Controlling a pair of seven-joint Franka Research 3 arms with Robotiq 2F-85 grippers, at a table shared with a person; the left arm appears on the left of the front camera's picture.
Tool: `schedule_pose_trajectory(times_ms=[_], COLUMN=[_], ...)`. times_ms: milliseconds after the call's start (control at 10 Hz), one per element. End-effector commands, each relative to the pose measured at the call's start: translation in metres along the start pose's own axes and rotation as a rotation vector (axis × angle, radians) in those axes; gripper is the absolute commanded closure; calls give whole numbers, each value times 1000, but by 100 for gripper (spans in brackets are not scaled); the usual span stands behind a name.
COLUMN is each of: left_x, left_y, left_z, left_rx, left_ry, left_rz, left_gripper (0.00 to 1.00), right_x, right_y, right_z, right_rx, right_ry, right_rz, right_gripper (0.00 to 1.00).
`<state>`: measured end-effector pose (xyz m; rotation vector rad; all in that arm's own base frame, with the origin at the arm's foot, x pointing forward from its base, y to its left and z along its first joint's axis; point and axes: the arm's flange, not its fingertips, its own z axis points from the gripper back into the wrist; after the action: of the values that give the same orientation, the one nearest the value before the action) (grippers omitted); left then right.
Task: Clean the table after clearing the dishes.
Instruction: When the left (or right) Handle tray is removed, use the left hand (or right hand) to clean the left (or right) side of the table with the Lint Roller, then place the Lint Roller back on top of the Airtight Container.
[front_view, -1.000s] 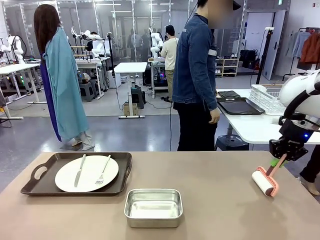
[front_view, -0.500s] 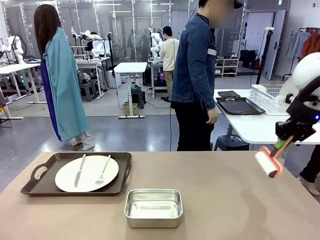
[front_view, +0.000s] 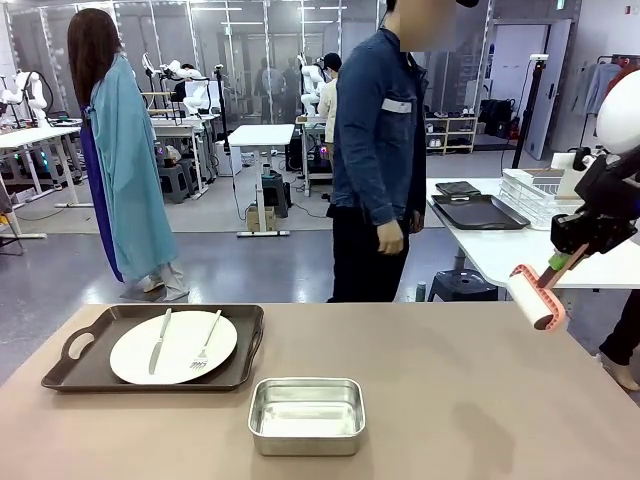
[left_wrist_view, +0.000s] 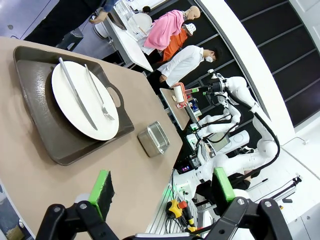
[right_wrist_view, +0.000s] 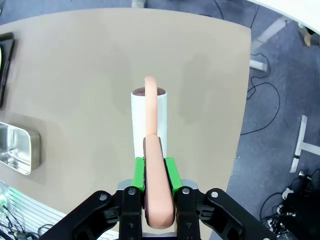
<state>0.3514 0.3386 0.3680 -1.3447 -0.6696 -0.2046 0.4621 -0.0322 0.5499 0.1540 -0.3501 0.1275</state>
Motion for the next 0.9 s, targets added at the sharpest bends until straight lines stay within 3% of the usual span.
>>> schedule_pose_trajectory(times_ms=[0, 800], left_x=[-2, -2], left_y=[-3, -3], left_z=[1, 1], left_rx=[12, 12], left_ry=[12, 12], left_rz=[1, 1], left_gripper=[0, 0], right_x=[2, 2], right_y=[-10, -10], right_z=[-5, -5], right_rx=[4, 4], right_ry=[19, 19], right_rz=[-14, -14], right_gripper=[79, 79])
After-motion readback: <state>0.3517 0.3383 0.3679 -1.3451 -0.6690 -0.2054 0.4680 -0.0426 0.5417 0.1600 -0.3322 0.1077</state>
